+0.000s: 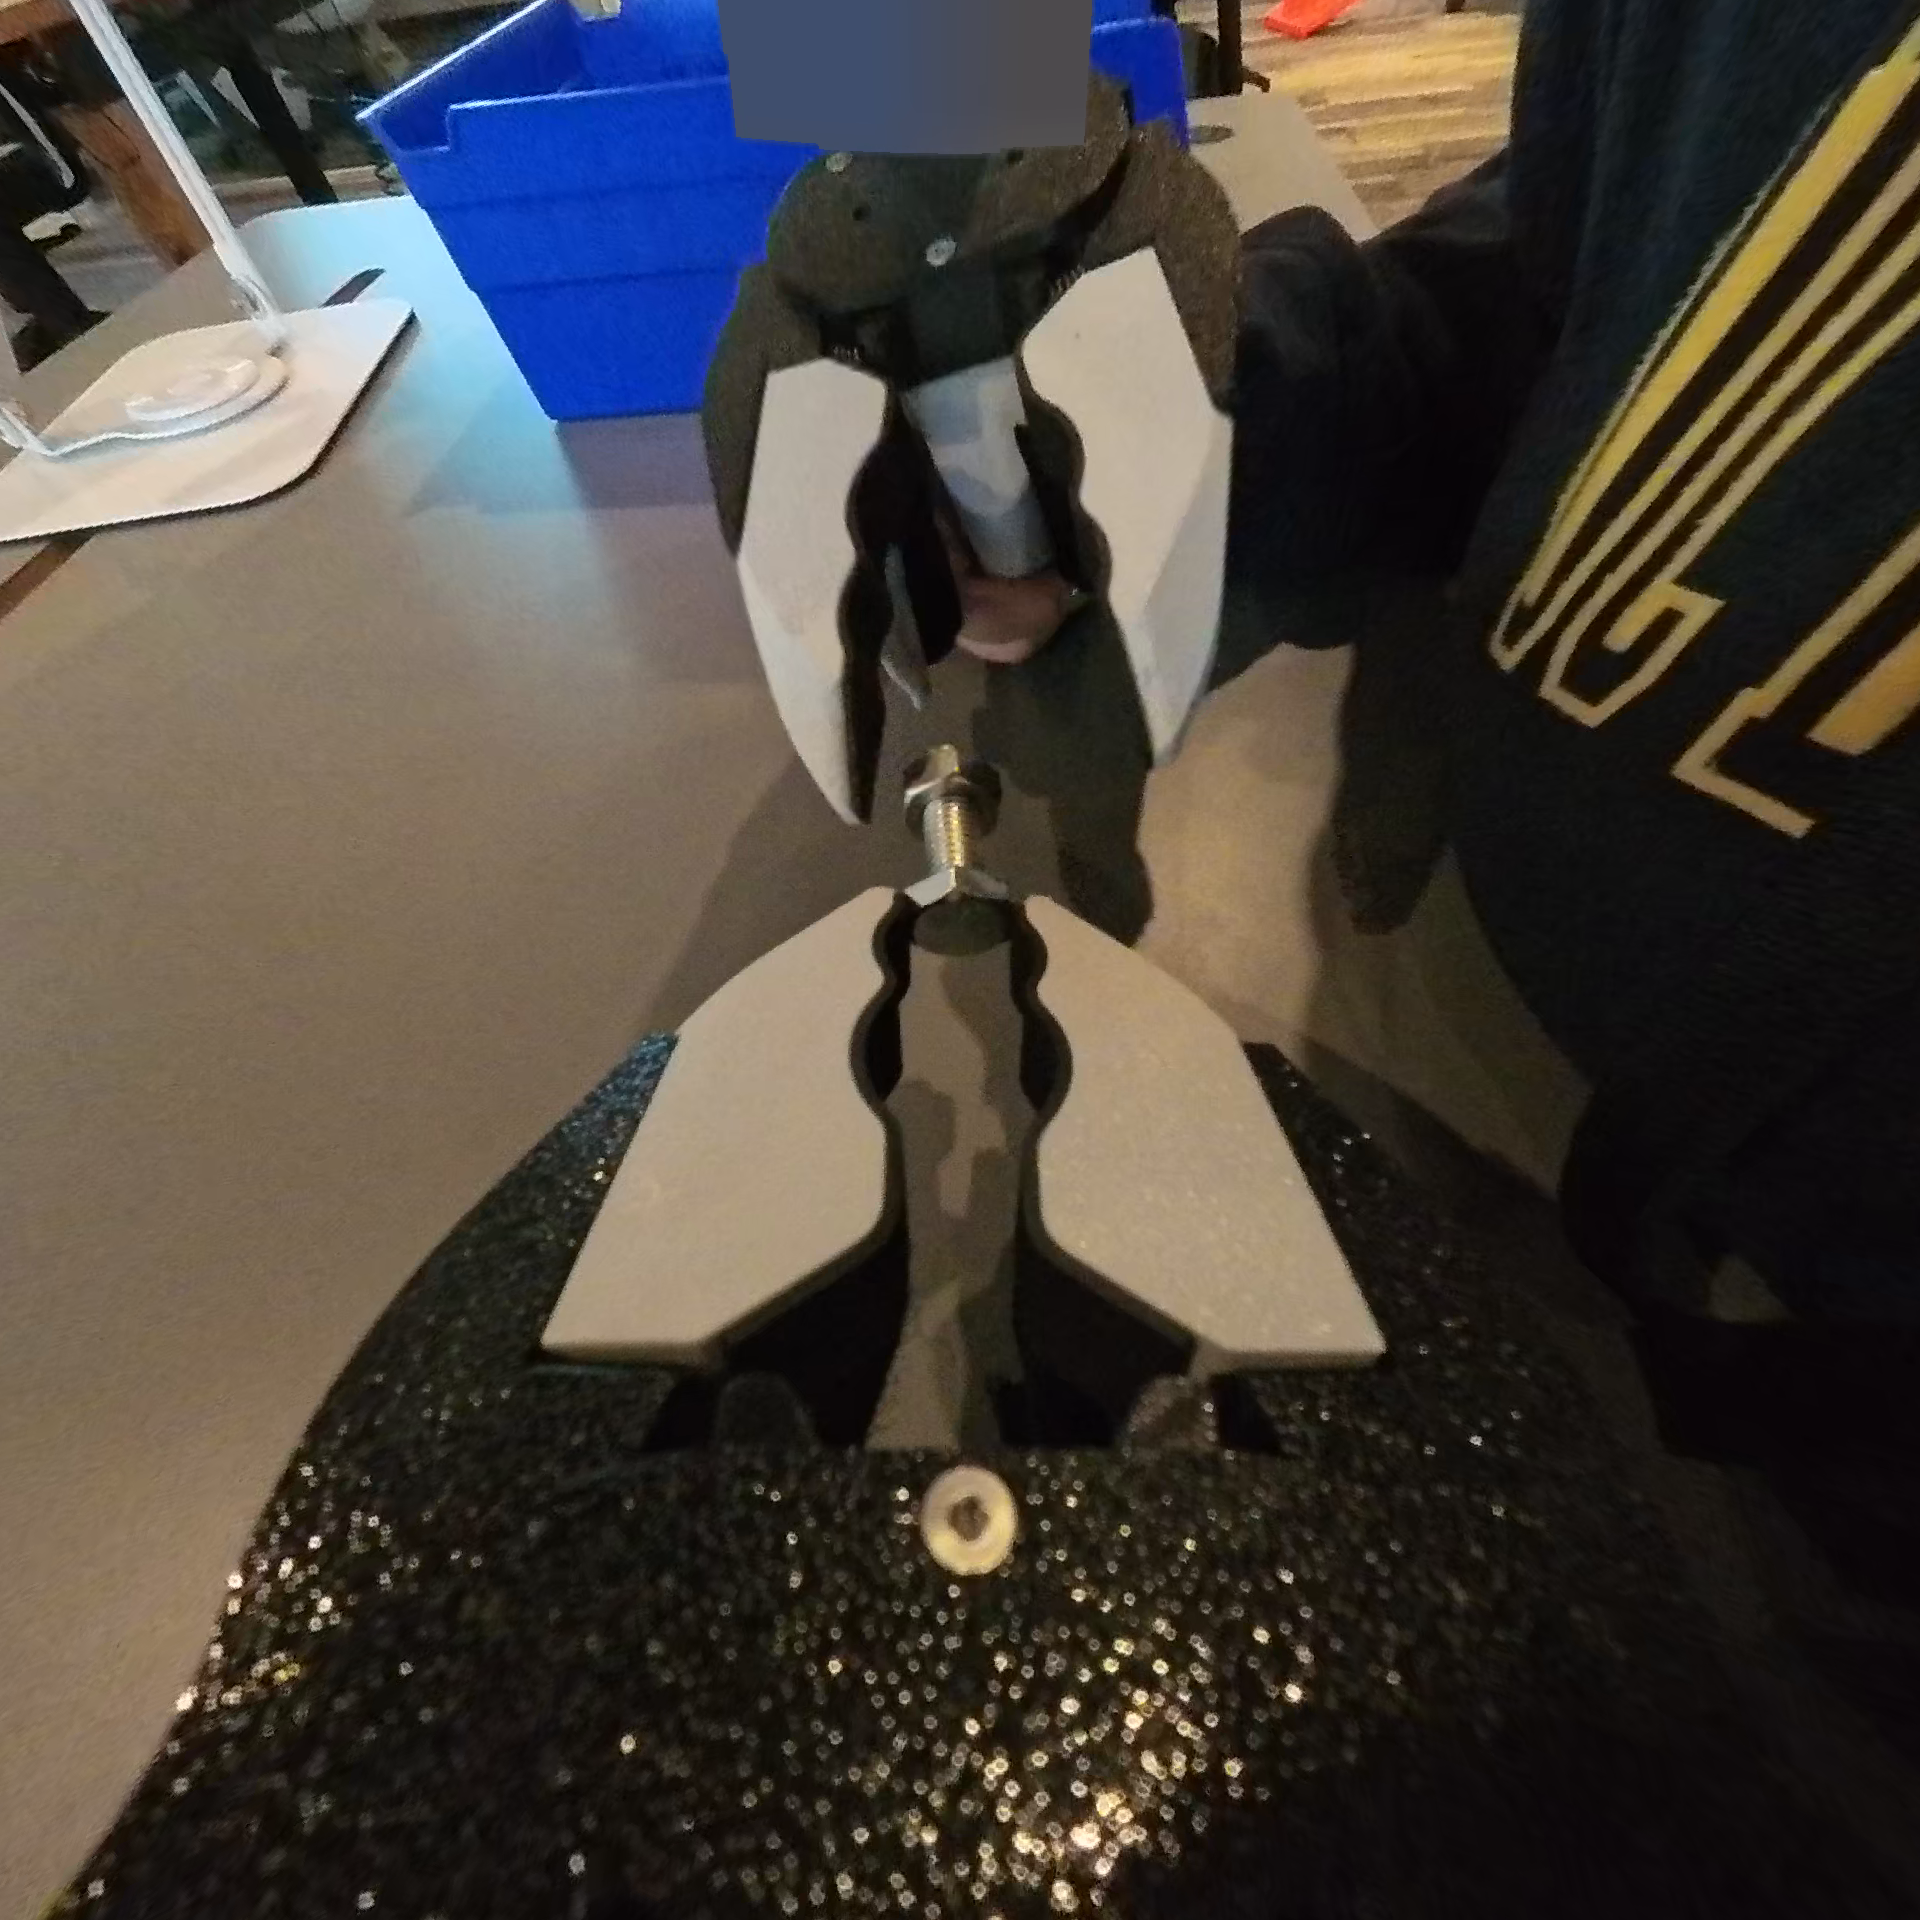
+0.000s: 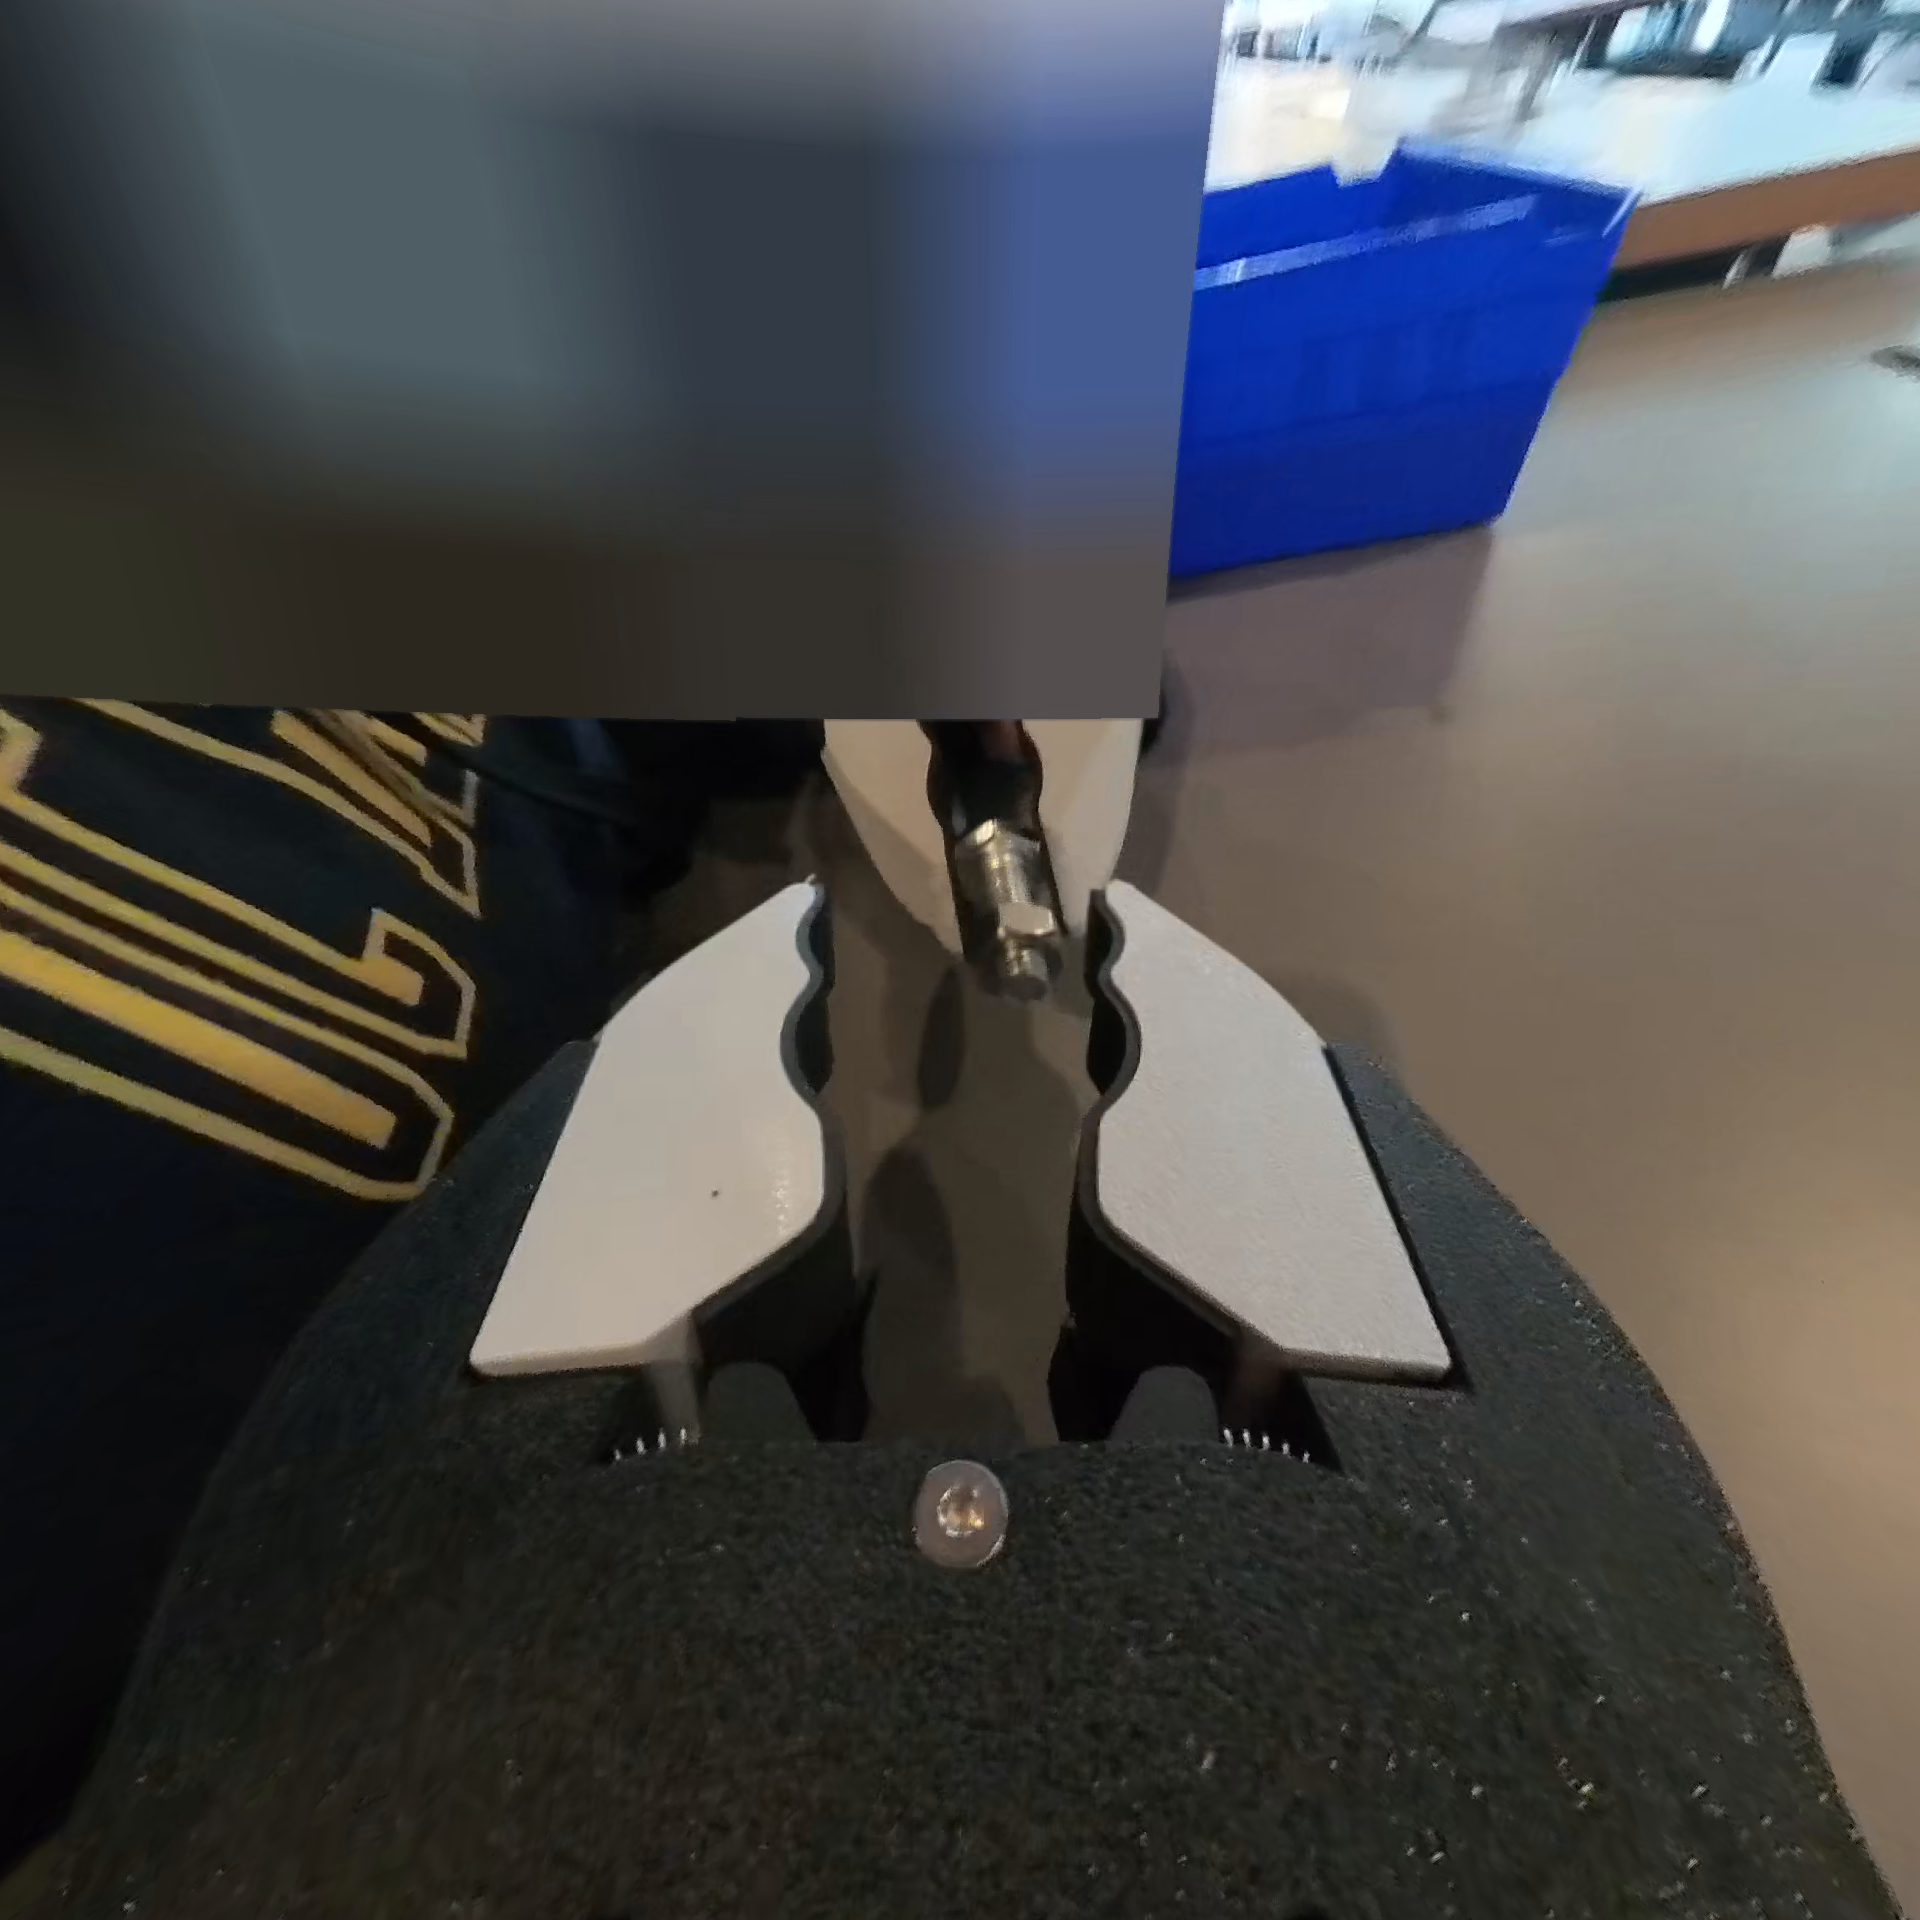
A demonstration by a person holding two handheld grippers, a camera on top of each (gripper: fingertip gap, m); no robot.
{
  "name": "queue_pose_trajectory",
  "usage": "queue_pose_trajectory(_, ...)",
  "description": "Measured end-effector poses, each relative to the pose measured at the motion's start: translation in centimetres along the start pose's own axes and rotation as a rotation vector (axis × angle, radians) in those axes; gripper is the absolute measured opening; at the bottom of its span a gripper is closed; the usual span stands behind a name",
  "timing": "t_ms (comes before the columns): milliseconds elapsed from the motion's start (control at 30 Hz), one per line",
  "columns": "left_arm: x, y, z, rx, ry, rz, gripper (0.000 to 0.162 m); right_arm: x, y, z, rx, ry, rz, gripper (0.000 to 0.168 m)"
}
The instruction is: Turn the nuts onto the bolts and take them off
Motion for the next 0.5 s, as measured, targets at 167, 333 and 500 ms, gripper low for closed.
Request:
queue_pose_trajectory(167, 0.0, 0.0, -0.1, -0.017, -0.006, -0.005, 0.018, 0.3, -0.2, -0.5, -0.102, -0.023, -0.025, 0.045)
queue_pose_trajectory(333, 0.0, -0.1, -0.1, -0.026, -0.006, -0.012, 0.018, 0.0, 0.4, -1.2, -0.149, 0.01, 0.02, 0.04)
queue_pose_trajectory(500, 0.0, -0.1, 0.1, -0.019, -0.017, -0.012, 0.018, 0.3, -0.7, 0.1, -0.118, -0.079, -0.073, 0.052)
Point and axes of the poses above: each gripper's, where its closed fingertips meet, x out along the fingers, y out of its top, z = x × y across the jaws, the point moved 3 cm from there along -x, back along the fingers, and after that the axes turned 3 degrees about x, right-handed, at the moved point
